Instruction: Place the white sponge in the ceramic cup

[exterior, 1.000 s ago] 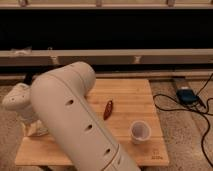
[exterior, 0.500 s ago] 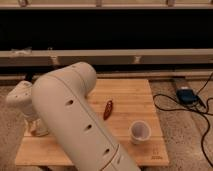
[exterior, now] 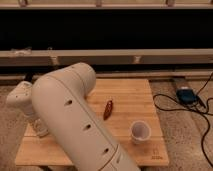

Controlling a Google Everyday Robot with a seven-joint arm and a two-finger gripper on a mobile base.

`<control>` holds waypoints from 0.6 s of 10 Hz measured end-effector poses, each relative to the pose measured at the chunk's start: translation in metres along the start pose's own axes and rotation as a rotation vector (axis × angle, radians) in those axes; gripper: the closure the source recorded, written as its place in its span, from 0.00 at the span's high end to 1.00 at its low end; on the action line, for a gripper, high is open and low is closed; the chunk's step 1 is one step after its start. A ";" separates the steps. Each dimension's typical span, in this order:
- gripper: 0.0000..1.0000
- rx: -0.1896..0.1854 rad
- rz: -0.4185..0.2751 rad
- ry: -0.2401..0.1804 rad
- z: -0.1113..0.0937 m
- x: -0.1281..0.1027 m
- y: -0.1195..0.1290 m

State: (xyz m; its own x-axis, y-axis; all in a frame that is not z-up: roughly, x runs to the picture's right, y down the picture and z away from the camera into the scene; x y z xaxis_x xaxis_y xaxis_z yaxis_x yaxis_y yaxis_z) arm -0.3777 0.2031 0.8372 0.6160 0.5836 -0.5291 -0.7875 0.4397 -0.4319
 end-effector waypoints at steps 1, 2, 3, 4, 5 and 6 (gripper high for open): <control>0.24 -0.007 -0.005 -0.007 -0.002 0.001 -0.004; 0.16 -0.016 -0.010 -0.016 -0.005 0.003 -0.007; 0.06 -0.037 -0.018 -0.033 -0.013 0.007 -0.013; 0.01 -0.056 -0.024 -0.051 -0.023 0.013 -0.022; 0.00 -0.071 -0.032 -0.074 -0.036 0.021 -0.032; 0.00 -0.084 -0.041 -0.098 -0.050 0.028 -0.041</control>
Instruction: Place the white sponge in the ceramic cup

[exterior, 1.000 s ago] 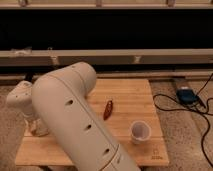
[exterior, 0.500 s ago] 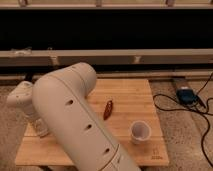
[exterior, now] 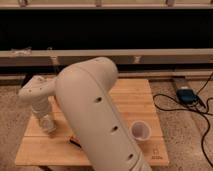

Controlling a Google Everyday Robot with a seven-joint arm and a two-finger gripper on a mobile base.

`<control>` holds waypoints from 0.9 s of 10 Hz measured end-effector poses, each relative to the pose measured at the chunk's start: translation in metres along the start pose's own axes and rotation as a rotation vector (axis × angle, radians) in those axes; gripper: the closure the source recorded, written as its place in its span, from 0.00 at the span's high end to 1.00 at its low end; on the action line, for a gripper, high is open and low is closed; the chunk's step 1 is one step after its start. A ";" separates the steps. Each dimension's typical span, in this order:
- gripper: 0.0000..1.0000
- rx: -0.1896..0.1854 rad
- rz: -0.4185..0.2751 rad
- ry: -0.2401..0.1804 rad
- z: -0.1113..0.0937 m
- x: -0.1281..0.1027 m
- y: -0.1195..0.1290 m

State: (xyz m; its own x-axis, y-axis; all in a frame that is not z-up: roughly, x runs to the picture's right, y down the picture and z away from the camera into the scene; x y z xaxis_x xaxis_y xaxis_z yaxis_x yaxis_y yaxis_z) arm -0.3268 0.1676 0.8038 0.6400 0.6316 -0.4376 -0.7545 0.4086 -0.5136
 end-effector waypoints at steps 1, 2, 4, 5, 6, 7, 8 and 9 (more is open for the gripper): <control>0.00 -0.016 -0.016 -0.034 -0.022 0.011 -0.011; 0.00 -0.027 -0.028 -0.063 -0.041 0.023 -0.023; 0.00 -0.053 -0.068 -0.138 -0.085 0.050 -0.054; 0.00 -0.062 -0.089 -0.175 -0.105 0.062 -0.074; 0.00 -0.068 -0.101 -0.205 -0.119 0.068 -0.095; 0.00 -0.075 -0.125 -0.232 -0.130 0.074 -0.114; 0.00 -0.078 -0.160 -0.259 -0.143 0.086 -0.137; 0.00 -0.076 -0.180 -0.276 -0.152 0.095 -0.160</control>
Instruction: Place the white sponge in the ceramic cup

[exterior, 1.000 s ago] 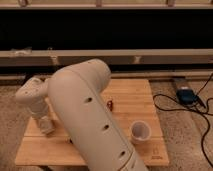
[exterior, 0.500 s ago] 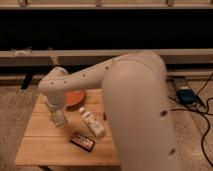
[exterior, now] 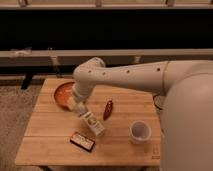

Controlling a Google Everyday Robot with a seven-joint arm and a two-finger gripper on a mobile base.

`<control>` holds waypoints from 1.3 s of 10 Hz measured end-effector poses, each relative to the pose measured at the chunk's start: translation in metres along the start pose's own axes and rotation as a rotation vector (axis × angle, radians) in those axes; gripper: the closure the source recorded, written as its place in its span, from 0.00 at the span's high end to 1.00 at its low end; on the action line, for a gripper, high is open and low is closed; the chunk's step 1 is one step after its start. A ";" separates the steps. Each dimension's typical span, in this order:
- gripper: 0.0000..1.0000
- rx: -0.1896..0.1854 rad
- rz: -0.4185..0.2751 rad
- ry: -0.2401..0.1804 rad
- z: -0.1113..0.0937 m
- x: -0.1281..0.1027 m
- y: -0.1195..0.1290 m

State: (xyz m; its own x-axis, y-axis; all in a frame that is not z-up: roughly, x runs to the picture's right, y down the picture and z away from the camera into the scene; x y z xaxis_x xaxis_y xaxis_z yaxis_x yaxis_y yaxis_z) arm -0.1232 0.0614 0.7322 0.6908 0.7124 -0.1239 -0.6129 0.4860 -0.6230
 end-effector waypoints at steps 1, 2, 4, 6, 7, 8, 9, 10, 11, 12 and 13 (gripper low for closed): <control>0.00 -0.005 -0.013 -0.007 -0.007 0.008 -0.014; 0.00 -0.010 -0.013 -0.018 -0.019 0.024 -0.038; 0.00 -0.011 0.009 -0.033 -0.038 0.055 -0.076; 0.00 -0.008 0.048 -0.046 -0.059 0.092 -0.109; 0.00 -0.006 0.061 -0.049 -0.064 0.103 -0.118; 0.00 -0.008 0.075 -0.053 -0.071 0.120 -0.127; 0.00 -0.009 0.091 -0.059 -0.078 0.138 -0.132; 0.00 -0.011 0.102 -0.065 -0.085 0.156 -0.134; 0.00 -0.013 0.107 -0.070 -0.090 0.168 -0.133; 0.00 -0.016 0.110 -0.075 -0.094 0.181 -0.129; 0.00 -0.018 0.118 -0.080 -0.100 0.198 -0.126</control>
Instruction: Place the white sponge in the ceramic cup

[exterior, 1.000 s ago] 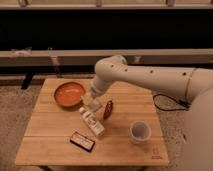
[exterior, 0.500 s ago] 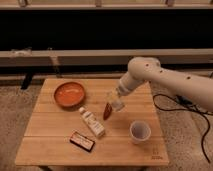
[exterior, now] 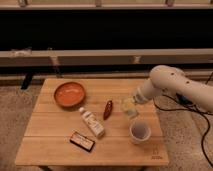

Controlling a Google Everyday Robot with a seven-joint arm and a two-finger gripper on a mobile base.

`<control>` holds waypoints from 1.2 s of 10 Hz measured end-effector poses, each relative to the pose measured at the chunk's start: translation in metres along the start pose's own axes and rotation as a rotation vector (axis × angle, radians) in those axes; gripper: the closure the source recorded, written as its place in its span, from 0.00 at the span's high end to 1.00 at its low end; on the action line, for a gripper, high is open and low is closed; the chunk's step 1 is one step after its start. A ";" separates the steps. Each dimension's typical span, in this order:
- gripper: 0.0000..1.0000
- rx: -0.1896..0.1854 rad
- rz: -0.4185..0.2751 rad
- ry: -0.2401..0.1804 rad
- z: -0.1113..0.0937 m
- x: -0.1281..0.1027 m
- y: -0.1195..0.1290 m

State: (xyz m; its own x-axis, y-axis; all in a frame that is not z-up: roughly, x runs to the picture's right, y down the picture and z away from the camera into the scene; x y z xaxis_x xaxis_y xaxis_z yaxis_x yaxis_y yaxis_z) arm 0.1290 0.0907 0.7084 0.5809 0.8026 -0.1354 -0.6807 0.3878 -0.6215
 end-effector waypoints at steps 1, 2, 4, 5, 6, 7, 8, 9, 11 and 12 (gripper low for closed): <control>0.00 -0.001 0.009 -0.003 -0.005 0.012 0.001; 0.00 -0.003 0.022 -0.006 -0.009 0.026 0.002; 0.12 -0.010 0.036 -0.011 -0.010 0.037 0.005; 0.22 -0.014 0.045 -0.014 -0.009 0.043 0.005; 0.32 -0.022 0.054 -0.015 -0.007 0.050 0.005; 0.43 -0.031 0.060 -0.016 -0.003 0.053 0.006; 0.51 -0.039 0.064 -0.015 0.002 0.056 0.006; 0.63 -0.046 0.070 -0.017 0.006 0.061 0.006; 0.78 -0.052 0.075 -0.020 0.010 0.064 0.006; 0.80 -0.053 0.078 -0.027 0.011 0.065 0.006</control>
State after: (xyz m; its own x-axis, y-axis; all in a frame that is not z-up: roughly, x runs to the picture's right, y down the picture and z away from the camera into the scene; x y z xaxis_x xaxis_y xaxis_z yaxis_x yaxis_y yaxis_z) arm 0.1579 0.1500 0.7043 0.5145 0.8416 -0.1643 -0.6982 0.2999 -0.6500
